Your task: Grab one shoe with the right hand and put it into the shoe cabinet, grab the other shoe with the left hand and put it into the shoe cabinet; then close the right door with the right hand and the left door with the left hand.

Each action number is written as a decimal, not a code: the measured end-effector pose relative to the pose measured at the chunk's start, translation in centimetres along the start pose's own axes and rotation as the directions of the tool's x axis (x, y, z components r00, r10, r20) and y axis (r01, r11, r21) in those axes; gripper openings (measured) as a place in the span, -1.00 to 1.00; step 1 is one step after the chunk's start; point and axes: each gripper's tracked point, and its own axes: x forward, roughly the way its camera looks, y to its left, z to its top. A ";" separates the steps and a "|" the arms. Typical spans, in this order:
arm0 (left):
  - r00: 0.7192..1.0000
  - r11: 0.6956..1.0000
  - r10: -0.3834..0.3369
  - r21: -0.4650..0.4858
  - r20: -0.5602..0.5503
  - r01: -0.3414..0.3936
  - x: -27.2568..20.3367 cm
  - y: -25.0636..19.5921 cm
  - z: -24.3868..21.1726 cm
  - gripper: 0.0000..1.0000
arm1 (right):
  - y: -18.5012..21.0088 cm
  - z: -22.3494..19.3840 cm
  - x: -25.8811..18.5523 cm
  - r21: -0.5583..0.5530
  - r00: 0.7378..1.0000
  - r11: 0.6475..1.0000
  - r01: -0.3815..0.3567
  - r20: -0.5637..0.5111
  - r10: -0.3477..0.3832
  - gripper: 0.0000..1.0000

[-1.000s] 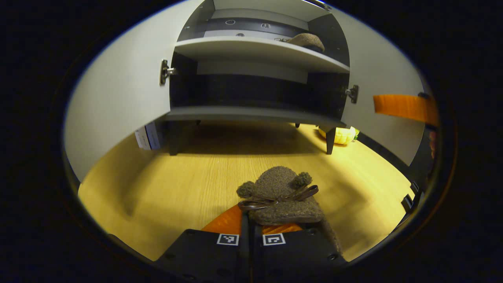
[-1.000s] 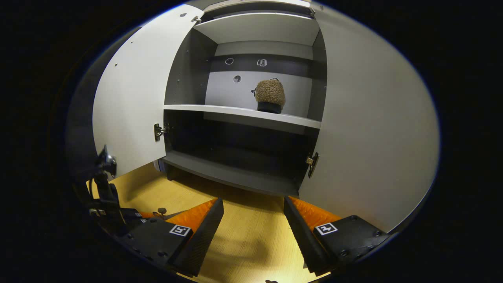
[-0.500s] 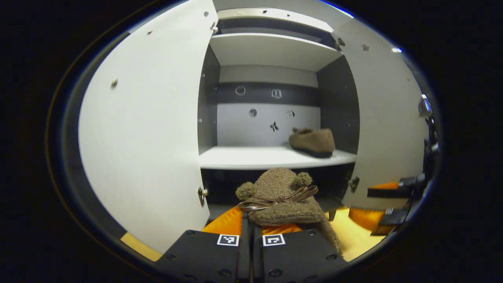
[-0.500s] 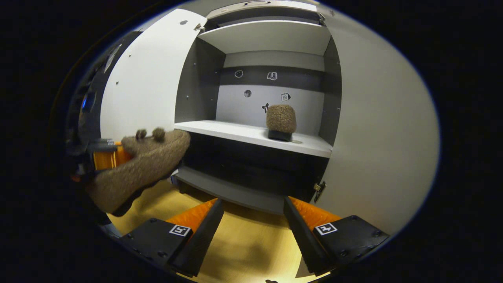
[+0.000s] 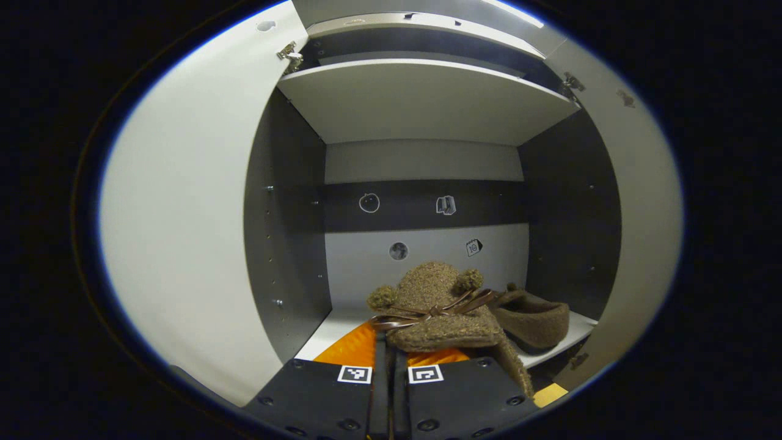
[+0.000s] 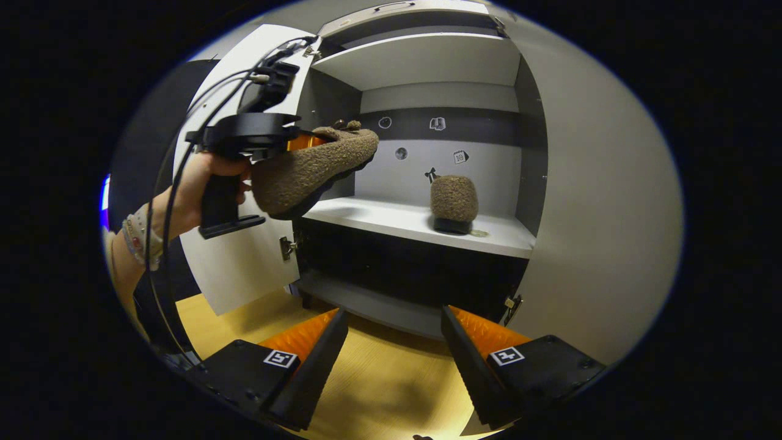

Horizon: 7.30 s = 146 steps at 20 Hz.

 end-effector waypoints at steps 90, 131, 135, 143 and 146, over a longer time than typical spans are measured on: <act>0.995 0.988 0.095 -0.117 -0.035 -0.099 -32.8 20.9 3.2 0.89 | -0.2 20.4 -3.0 0.028 0.955 0.999 -0.021 0.297 0.012 0.91; 0.971 0.966 -0.236 -0.108 -0.017 0.233 -24.7 0.4 4.0 0.89 | -5.8 17.3 -10.7 0.059 0.960 0.998 0.006 0.277 -0.022 0.95; 0.976 0.969 -0.217 -0.126 -0.030 0.212 -25.4 1.2 3.7 0.89 | -4.4 17.3 -10.8 0.062 0.961 0.998 0.005 0.276 -0.022 0.96; 0.978 0.972 -0.206 -0.120 -0.030 0.201 -26.5 0.5 3.7 0.89 | -0.9 18.3 -10.0 0.046 0.955 0.998 -0.039 0.296 0.024 0.96; 0.980 0.975 -0.197 -0.107 -0.032 0.193 -26.9 0.5 3.6 0.89 | -0.3 18.6 -9.9 0.057 0.953 0.997 -0.050 0.301 0.031 0.96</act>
